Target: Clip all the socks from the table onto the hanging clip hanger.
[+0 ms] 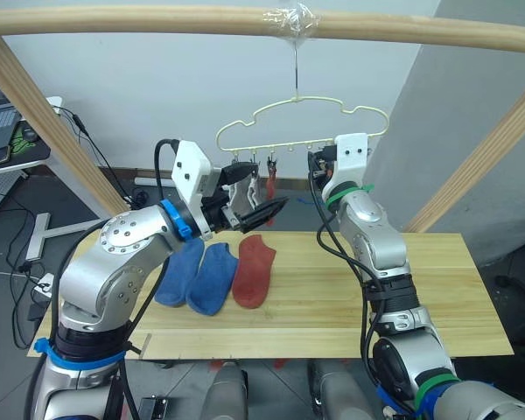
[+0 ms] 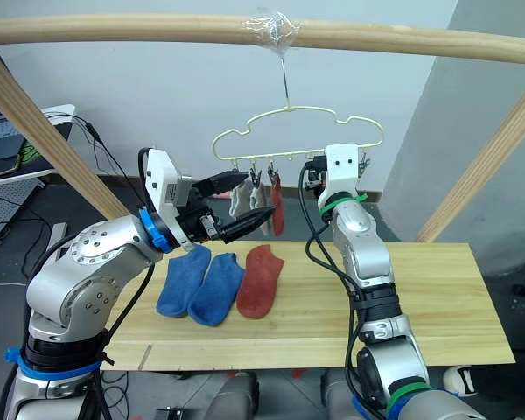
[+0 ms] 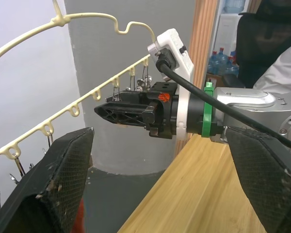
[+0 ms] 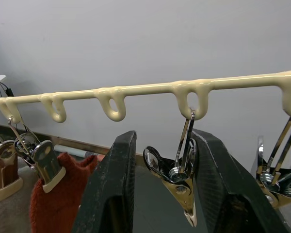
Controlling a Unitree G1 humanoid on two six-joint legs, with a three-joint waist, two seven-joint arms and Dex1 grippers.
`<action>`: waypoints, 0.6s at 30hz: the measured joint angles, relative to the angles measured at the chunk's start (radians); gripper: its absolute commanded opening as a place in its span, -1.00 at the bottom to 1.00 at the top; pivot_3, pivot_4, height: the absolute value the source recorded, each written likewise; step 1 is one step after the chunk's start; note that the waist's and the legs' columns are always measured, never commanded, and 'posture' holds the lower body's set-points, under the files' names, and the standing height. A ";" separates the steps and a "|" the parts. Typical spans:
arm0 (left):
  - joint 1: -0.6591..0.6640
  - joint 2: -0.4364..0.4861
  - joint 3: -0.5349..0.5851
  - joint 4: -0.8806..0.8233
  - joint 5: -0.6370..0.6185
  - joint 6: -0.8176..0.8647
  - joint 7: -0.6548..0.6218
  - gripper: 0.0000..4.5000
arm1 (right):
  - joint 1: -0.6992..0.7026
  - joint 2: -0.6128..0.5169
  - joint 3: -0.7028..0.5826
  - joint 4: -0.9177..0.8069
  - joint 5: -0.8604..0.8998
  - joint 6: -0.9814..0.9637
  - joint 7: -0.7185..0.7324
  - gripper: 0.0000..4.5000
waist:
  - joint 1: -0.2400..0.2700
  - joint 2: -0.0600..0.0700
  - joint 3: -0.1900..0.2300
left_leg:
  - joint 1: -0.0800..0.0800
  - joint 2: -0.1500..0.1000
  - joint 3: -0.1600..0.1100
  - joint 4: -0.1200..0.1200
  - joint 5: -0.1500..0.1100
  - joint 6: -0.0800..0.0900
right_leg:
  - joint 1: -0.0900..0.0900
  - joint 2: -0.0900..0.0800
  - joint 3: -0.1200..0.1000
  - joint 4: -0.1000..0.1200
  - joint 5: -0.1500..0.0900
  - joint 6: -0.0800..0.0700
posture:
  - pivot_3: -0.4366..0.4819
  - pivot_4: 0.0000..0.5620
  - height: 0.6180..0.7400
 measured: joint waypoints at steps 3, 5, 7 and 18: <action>0.000 -0.006 0.000 0.000 -0.001 0.000 0.001 1.00 | -0.004 0.000 0.000 0.001 0.000 -0.001 0.000 -0.24 | 0.000 0.000 0.000 | 0.000 0.000 0.000 0.000 0.000 0.000 | 0.000 0.000 0.000 0.000 0.000 0.000 | 0.23 -0.35 1.00; 0.000 -0.008 0.000 0.000 -0.001 0.000 0.001 1.00 | -0.011 0.000 -0.001 0.006 0.001 -0.004 0.000 -0.24 | 0.000 0.000 0.000 | 0.000 0.000 0.000 0.000 0.000 0.000 | 0.000 0.000 0.000 0.000 0.000 0.000 | 0.23 -0.35 1.00; 0.000 -0.008 0.001 0.000 -0.001 0.000 0.002 1.00 | -0.019 0.000 -0.002 0.012 0.002 -0.007 0.001 -0.41 | 0.000 0.000 0.000 | 0.000 0.000 0.000 0.000 0.000 0.000 | 0.000 0.000 0.000 0.000 0.000 0.000 | 0.23 -0.33 1.00; 0.004 -0.030 0.001 0.000 -0.005 0.011 0.036 1.00 | -0.021 -0.009 -0.006 0.015 0.016 -0.011 0.009 -0.99 | 0.000 0.000 0.000 | 0.000 0.000 0.000 0.000 0.000 0.000 | 0.000 0.000 0.000 0.000 0.000 0.000 | 0.21 -0.30 1.00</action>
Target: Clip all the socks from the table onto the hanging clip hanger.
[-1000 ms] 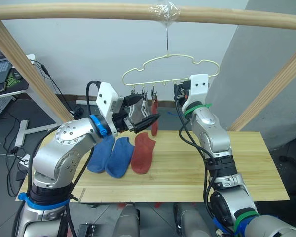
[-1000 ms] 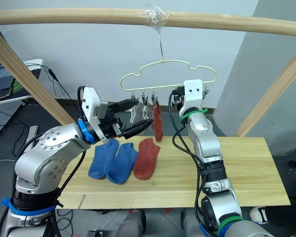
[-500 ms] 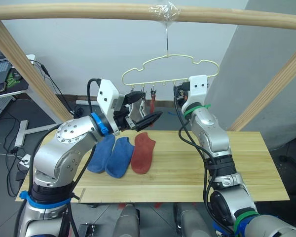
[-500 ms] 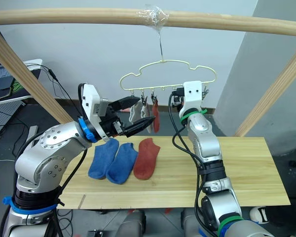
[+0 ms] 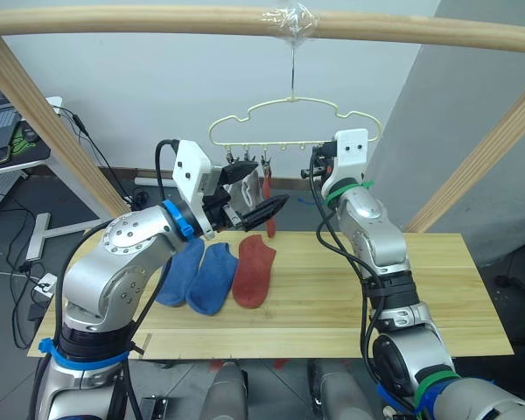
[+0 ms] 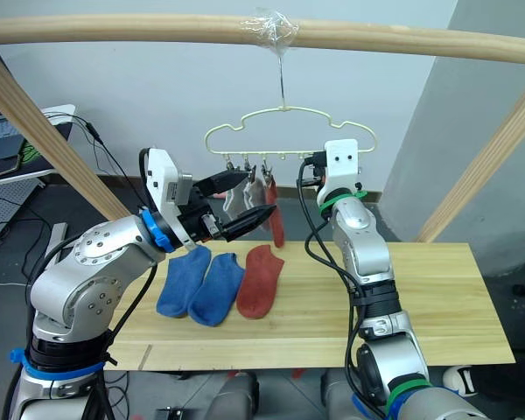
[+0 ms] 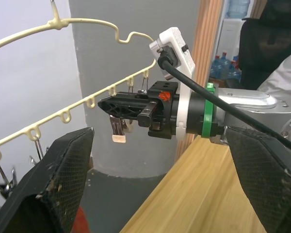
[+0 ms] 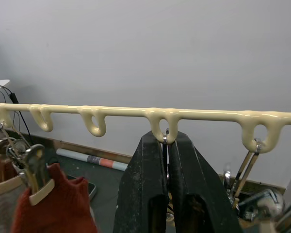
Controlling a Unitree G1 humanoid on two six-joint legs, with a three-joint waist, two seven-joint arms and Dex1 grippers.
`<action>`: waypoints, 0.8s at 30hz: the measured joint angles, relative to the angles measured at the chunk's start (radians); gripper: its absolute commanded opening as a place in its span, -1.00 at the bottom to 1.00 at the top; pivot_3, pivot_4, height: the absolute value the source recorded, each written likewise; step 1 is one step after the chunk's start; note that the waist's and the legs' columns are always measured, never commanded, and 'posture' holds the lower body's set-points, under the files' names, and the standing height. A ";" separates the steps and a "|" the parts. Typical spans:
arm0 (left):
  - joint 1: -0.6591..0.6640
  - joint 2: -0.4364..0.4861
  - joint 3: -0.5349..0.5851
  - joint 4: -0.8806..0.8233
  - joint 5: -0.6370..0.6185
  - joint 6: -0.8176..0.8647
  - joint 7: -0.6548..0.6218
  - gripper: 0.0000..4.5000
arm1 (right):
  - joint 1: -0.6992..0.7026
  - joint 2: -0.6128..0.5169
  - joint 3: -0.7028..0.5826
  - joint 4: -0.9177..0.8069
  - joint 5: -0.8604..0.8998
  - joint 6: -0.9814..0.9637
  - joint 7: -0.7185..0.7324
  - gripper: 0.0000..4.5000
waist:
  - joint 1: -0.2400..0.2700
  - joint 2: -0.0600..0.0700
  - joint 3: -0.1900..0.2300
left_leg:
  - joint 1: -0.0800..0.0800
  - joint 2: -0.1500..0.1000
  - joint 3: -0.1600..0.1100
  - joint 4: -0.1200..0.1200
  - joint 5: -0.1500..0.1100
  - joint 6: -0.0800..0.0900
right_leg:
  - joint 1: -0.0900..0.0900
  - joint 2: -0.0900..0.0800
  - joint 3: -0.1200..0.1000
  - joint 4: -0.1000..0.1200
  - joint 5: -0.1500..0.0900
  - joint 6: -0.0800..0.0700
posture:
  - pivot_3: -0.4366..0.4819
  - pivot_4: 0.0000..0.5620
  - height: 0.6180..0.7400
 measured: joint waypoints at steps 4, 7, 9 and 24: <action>0.085 -0.042 -0.006 0.009 0.013 0.031 0.056 1.00 | 0.000 -0.030 -0.016 -0.019 0.030 0.035 0.025 -0.99 | -0.001 0.001 0.000 | 0.000 0.000 0.000 0.000 0.000 0.000 | 0.000 0.000 0.000 0.000 0.000 0.000 | 0.14 -0.26 1.00; 0.154 -0.068 -0.042 0.083 0.082 0.032 0.109 1.00 | 0.000 -0.048 -0.030 -0.050 0.055 0.090 0.047 -0.99 | -0.001 0.001 0.000 | 0.001 0.000 0.000 0.000 0.000 0.000 | 0.001 0.000 0.000 0.000 0.000 0.000 | 0.12 -0.25 1.00; 0.199 -0.072 -0.107 0.163 0.186 -0.026 0.127 1.00 | 0.002 -0.060 -0.025 -0.076 0.058 0.131 0.059 -0.99 | -0.002 0.002 0.000 | 0.002 0.000 0.000 0.000 0.000 0.000 | 0.001 0.000 0.000 0.000 -0.002 0.000 | 0.08 -0.25 1.00; 0.108 -0.311 -0.276 0.818 0.597 -0.423 0.234 1.00 | 0.037 -0.073 -0.010 -0.227 0.058 0.289 0.057 -0.99 | -0.005 0.004 0.001 | 0.002 0.000 0.001 0.000 0.000 0.000 | 0.001 0.000 0.001 0.000 -0.002 0.003 | -0.09 -0.21 1.00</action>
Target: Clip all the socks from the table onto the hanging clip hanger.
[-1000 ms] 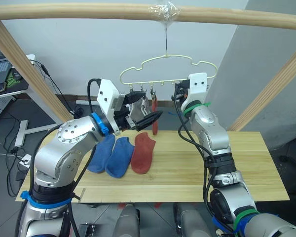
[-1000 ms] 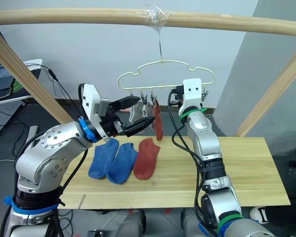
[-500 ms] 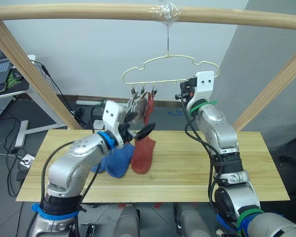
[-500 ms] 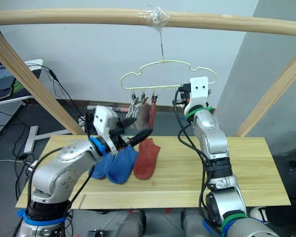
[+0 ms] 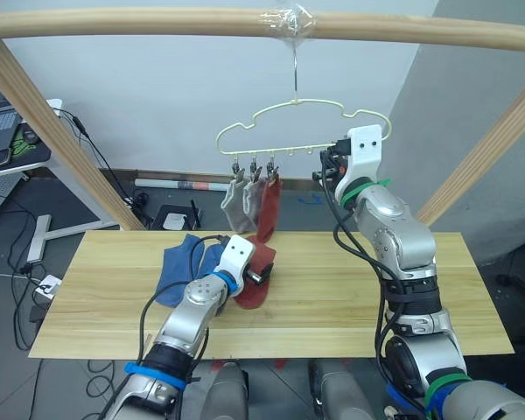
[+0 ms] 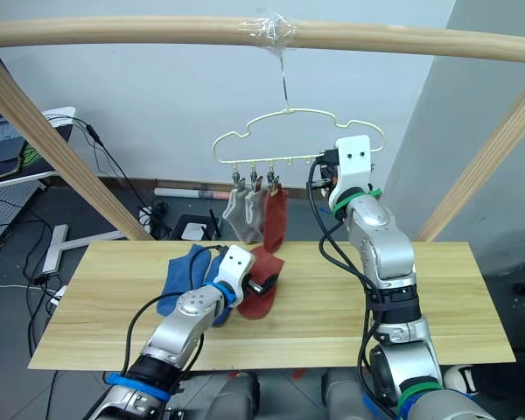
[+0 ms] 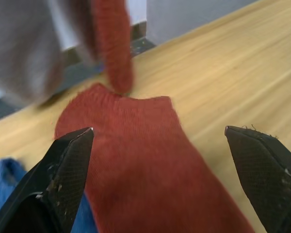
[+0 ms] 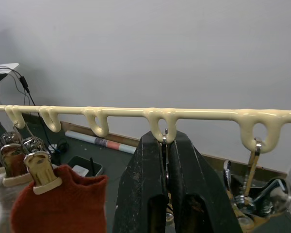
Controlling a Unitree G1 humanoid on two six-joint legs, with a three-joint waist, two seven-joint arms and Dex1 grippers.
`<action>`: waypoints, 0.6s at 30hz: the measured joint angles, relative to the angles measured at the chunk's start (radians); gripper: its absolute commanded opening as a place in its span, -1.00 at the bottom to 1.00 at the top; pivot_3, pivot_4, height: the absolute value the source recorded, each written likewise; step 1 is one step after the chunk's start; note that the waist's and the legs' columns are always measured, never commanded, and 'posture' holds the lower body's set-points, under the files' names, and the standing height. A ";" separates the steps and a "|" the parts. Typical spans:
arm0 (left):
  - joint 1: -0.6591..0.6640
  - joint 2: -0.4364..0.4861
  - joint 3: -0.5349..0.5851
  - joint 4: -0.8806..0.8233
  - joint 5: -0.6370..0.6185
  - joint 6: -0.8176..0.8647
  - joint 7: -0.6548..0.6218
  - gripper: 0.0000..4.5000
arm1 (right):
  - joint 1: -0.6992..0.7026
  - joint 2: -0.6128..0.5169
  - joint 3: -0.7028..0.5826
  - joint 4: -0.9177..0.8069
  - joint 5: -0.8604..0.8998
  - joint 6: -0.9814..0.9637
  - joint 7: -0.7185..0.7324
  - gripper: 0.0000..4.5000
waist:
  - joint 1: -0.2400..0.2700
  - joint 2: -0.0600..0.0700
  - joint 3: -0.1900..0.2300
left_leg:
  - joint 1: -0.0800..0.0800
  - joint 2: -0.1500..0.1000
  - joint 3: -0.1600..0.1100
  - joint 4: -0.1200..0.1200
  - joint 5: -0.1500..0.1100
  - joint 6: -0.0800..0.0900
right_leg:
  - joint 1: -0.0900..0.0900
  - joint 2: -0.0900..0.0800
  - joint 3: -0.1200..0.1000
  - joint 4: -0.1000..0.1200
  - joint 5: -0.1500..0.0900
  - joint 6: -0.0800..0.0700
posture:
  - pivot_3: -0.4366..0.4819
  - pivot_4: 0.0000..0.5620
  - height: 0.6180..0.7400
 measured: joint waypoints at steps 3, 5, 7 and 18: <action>-0.098 -0.070 0.015 0.163 0.027 -0.017 0.051 1.00 | 0.006 0.000 0.002 -0.015 -0.001 0.012 -0.003 -0.99 | 0.000 0.000 0.000 | -0.001 0.000 0.000 0.001 0.000 0.000 | 0.000 0.000 0.000 -0.001 0.000 0.001 | -0.09 -0.21 1.00; -0.133 -0.094 0.022 0.218 0.036 -0.028 0.073 1.00 | 0.006 0.000 0.003 -0.024 -0.001 0.018 -0.003 -0.99 | -0.003 0.000 0.000 | -0.001 0.000 0.000 0.000 0.000 0.000 | 0.000 0.000 0.000 -0.001 0.000 0.001 | -0.12 -0.21 1.00; -0.156 -0.108 0.041 0.275 0.042 -0.020 0.081 1.00 | 0.006 -0.001 0.002 -0.031 -0.002 0.020 -0.003 -0.99 | -0.009 0.000 0.000 | -0.001 0.000 -0.001 0.000 0.000 0.000 | 0.000 0.000 0.000 -0.001 0.000 0.001 | -0.12 -0.21 1.00; -0.121 -0.114 0.044 0.242 0.087 0.020 0.071 0.07 | 0.006 -0.011 0.001 -0.037 -0.003 0.039 -0.001 -1.00 | -0.020 0.002 -0.001 | 0.003 0.000 0.000 0.000 0.000 0.000 | 0.003 0.000 0.000 0.000 0.000 0.002 | -0.12 -0.21 1.00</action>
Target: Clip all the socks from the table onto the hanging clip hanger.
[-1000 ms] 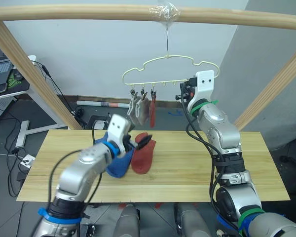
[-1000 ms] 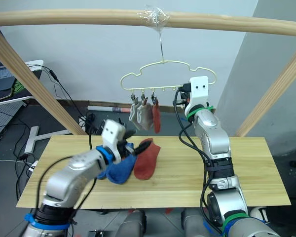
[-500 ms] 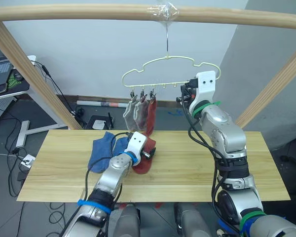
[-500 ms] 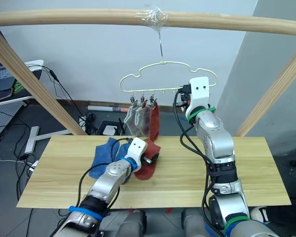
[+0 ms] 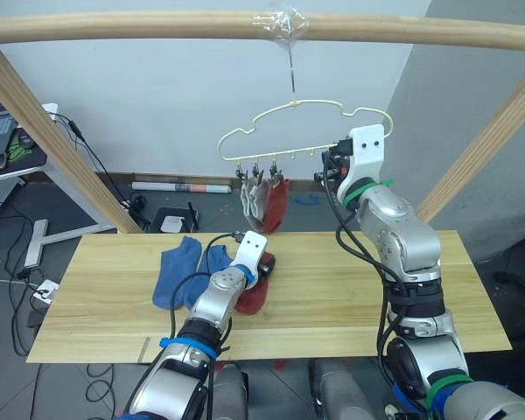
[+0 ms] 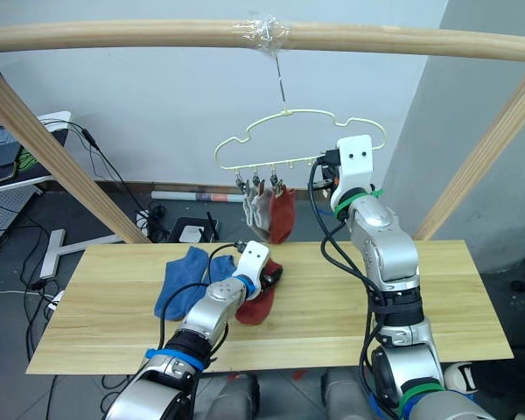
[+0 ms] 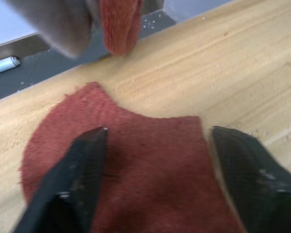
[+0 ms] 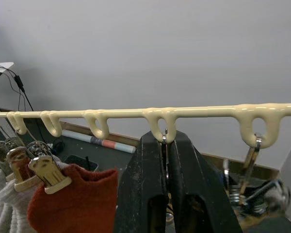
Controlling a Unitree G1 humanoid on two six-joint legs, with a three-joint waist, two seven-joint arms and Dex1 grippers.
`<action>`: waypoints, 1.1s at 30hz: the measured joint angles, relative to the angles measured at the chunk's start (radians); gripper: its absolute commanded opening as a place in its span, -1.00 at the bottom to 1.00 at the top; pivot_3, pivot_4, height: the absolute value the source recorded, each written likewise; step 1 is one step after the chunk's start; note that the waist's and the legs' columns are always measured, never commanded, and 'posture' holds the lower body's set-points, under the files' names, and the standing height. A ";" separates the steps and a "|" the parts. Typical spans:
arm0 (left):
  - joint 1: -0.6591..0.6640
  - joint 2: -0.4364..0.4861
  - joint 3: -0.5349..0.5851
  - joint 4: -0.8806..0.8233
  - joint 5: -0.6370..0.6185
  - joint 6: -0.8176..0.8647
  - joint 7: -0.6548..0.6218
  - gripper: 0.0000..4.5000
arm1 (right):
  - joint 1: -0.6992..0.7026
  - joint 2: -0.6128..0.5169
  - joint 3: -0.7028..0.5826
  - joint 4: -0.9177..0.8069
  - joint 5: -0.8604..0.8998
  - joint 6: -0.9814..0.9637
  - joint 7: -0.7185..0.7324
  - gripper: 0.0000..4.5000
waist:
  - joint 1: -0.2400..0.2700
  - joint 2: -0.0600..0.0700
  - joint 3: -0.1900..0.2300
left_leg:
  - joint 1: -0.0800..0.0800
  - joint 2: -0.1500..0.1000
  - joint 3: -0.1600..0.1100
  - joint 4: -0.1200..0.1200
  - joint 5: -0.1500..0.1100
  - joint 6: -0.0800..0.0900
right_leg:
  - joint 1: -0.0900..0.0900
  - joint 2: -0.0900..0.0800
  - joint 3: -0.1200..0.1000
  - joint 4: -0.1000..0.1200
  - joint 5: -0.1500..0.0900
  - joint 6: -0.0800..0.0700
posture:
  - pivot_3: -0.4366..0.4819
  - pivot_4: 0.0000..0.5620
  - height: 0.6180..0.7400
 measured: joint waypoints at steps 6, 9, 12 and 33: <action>0.130 0.029 -0.019 -0.166 0.008 0.023 -0.079 -0.66 | -0.006 -0.014 -0.023 0.000 0.020 0.012 0.006 -1.00 | 0.000 0.001 0.000 | 0.000 0.000 0.000 0.000 0.000 0.000 | 0.000 0.000 0.000 0.000 0.000 0.000 | -0.09 -0.23 1.00; 0.186 0.033 -0.026 -0.248 -0.023 0.051 -0.149 -0.97 | -0.019 -0.017 -0.051 0.000 0.059 0.055 0.010 -1.00 | 0.000 0.001 0.000 | 0.000 0.000 0.000 0.000 0.000 0.000 | 0.000 0.000 0.000 0.000 -0.001 -0.002 | -0.09 -0.23 1.00; 0.240 0.038 -0.033 -0.318 -0.061 0.073 -0.220 -0.97 | -0.042 -0.023 -0.096 0.000 0.120 0.135 0.019 -1.00 | 0.002 0.001 0.000 | -0.001 0.000 0.000 0.000 0.000 0.000 | -0.001 0.000 0.000 -0.001 -0.002 -0.004 | -0.07 -0.27 1.00; 0.099 0.000 -0.129 -0.542 -0.009 -0.319 -0.297 -0.97 | -0.260 0.101 -0.596 0.008 0.399 0.750 -0.191 -1.00 | 0.025 0.002 -0.002 | -0.003 0.000 -0.001 0.000 0.000 0.000 | -0.001 0.000 -0.001 -0.002 -0.004 -0.006 | -0.09 -0.30 1.00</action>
